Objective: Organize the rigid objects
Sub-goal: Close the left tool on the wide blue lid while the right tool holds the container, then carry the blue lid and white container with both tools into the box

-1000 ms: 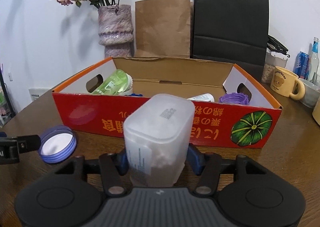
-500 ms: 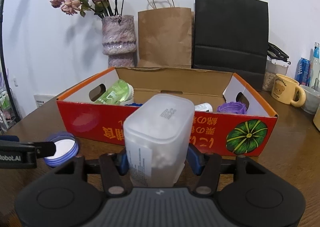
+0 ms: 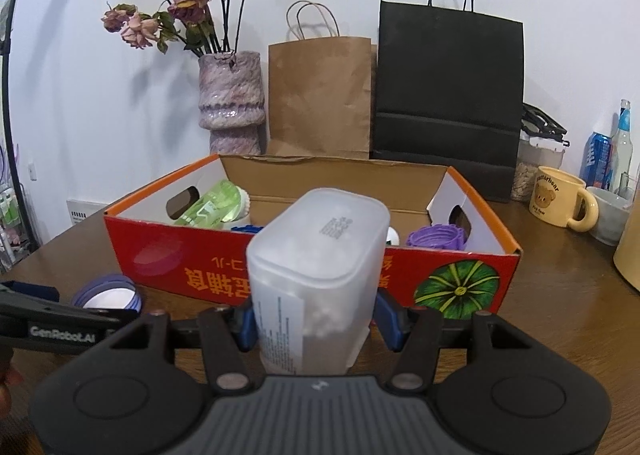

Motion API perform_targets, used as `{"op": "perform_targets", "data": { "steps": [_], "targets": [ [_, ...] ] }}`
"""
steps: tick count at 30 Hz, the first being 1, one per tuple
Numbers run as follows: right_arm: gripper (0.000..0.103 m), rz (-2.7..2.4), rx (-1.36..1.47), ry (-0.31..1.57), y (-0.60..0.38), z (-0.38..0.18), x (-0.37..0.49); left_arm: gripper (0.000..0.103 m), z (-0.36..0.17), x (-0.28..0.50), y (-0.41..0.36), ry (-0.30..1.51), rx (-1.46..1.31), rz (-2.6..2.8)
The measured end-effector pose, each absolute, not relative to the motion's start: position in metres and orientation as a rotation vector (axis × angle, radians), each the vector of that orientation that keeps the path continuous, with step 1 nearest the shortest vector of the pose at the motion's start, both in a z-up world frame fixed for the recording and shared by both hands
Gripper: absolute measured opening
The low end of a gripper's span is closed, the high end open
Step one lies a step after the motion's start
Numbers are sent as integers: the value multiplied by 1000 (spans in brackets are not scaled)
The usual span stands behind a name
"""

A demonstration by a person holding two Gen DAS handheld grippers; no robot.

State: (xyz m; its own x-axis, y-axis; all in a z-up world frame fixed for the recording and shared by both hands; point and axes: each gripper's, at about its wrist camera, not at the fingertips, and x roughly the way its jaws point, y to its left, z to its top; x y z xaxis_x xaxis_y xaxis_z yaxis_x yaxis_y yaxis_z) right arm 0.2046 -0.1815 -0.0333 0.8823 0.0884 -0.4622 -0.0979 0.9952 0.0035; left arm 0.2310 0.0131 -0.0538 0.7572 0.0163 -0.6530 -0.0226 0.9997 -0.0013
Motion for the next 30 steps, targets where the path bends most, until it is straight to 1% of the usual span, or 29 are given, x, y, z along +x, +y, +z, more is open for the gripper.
{"op": "perform_targets", "data": {
  "steps": [12,15,16,17,18,19,20,30],
  "targets": [
    [56,93,-16,463,-196,-31,201,102,-58,240,5,734,3,41],
    [56,91,-13,459,-199,-30,200,96,-58,239,2,726,4,33],
    [56,91,-12,458,-199,-30,200,92,-58,238,1,722,4,28],
    [56,90,-12,457,-199,-30,200,86,-58,236,0,718,4,21],
    [56,91,-12,456,-199,-30,199,82,-57,235,-1,711,7,17],
    [56,91,-13,455,-199,-30,199,71,-56,233,-3,704,9,15],
    [56,92,-14,454,-199,-30,199,68,-56,232,-4,697,9,9],
    [56,97,-25,432,-197,-28,193,68,-54,226,-4,679,-7,4]
  ]
}}
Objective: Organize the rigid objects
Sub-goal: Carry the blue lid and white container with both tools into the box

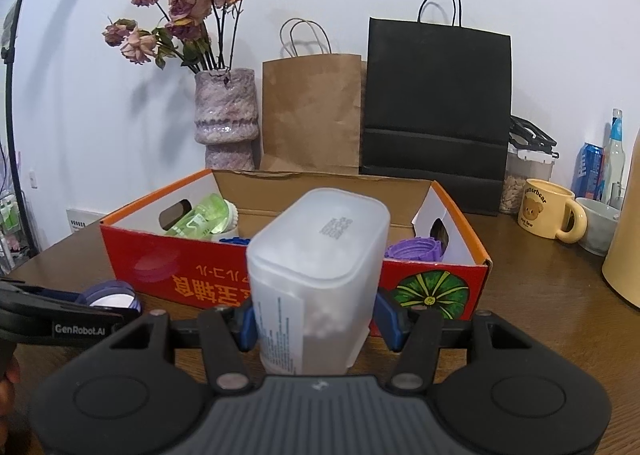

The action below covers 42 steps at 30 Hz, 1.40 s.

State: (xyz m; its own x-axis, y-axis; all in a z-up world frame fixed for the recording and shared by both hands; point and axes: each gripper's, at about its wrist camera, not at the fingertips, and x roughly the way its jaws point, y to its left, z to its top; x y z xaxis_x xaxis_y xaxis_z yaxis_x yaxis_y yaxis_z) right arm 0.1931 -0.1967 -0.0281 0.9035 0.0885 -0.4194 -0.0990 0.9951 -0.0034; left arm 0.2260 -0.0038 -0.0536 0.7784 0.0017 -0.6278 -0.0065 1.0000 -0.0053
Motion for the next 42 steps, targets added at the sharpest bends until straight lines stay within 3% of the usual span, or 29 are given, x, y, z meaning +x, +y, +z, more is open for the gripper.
{"op": "perform_targets", "data": {
  "steps": [42],
  "targets": [
    [56,80,-54,318,-216,6,187,68,2,206,-45,494,-8,-39]
  ]
}}
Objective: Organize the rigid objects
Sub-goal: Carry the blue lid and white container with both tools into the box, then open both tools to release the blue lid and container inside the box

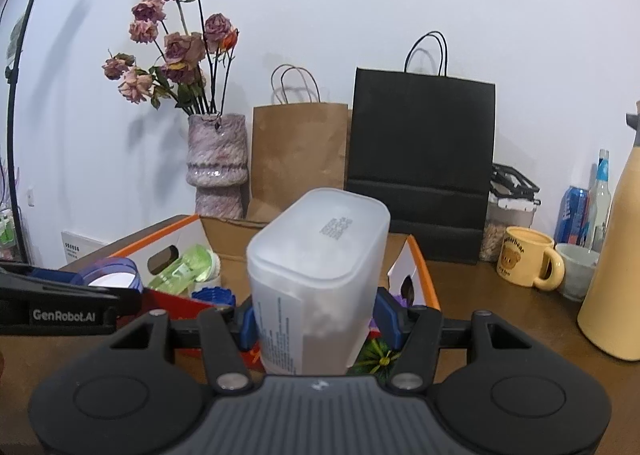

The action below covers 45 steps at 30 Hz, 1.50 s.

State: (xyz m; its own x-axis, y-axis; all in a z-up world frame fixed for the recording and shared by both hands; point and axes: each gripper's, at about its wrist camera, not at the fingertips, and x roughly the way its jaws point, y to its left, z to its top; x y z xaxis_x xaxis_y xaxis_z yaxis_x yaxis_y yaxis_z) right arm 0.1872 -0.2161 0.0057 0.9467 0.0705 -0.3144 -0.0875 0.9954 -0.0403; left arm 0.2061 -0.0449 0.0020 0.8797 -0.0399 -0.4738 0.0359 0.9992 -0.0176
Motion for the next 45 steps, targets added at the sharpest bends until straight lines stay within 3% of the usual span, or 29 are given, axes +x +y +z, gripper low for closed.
{"op": "perform_targets", "data": {
  "steps": [19,45],
  "targets": [
    [56,69,-51,252,-218,27,223,68,32,244,-64,405,-33,-18],
    [56,76,-29,291,-224,15,288,68,26,313,-63,414,-70,11]
  ]
}}
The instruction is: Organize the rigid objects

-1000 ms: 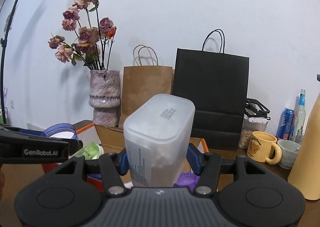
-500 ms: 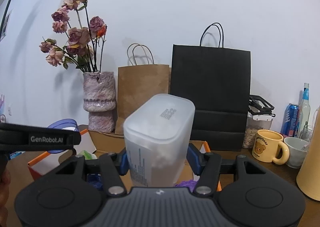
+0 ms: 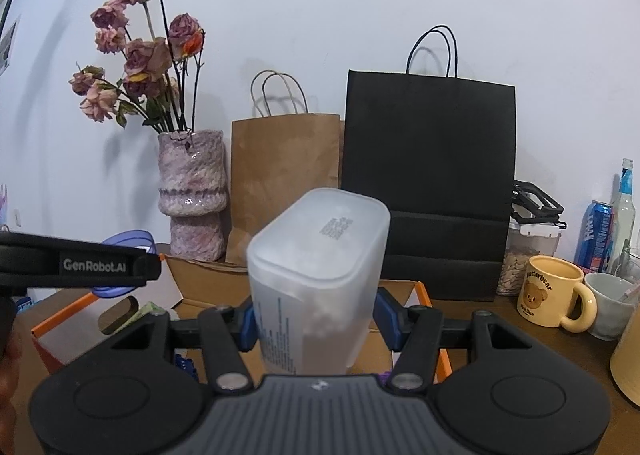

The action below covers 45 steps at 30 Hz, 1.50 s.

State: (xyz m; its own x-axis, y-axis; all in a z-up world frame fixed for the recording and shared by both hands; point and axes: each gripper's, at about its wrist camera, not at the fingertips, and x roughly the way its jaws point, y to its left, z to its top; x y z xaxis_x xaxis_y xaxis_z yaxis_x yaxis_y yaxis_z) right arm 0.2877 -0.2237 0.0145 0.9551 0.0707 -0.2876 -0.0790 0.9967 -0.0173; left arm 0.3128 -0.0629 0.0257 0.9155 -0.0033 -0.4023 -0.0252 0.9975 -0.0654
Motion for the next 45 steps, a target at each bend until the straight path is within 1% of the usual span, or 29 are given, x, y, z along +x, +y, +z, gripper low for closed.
{"op": "perform_targets", "data": {
  "steps": [14,24,25,26,27,28,29,30,31,33,45],
  "targets": [
    [56,94,-52,327,-223,4,315,68,13,340,-63,453,-33,20],
    [56,107,-51,362,-225,-3,321,69,10,342,-64,462,-10,23],
    [56,109,-50,368,-225,-4,322,70,10,342,-64,460,-6,24],
    [56,110,-51,375,-225,-4,323,79,10,342,-64,458,-4,24],
    [59,108,-49,378,-226,-5,323,83,10,341,-65,452,-2,27],
    [70,104,-48,376,-226,-5,323,87,11,340,-65,445,2,35],
    [78,97,-46,372,-227,-5,322,92,11,339,-65,440,6,41],
    [93,91,-44,365,-228,-5,322,95,11,339,-65,437,7,44],
    [102,81,-44,352,-228,-4,320,103,12,339,-64,434,5,49],
    [103,55,-48,328,-230,-3,318,103,12,340,-62,432,-2,57],
    [103,46,-33,343,-234,-4,320,103,10,342,-60,447,-7,64]
  ]
}}
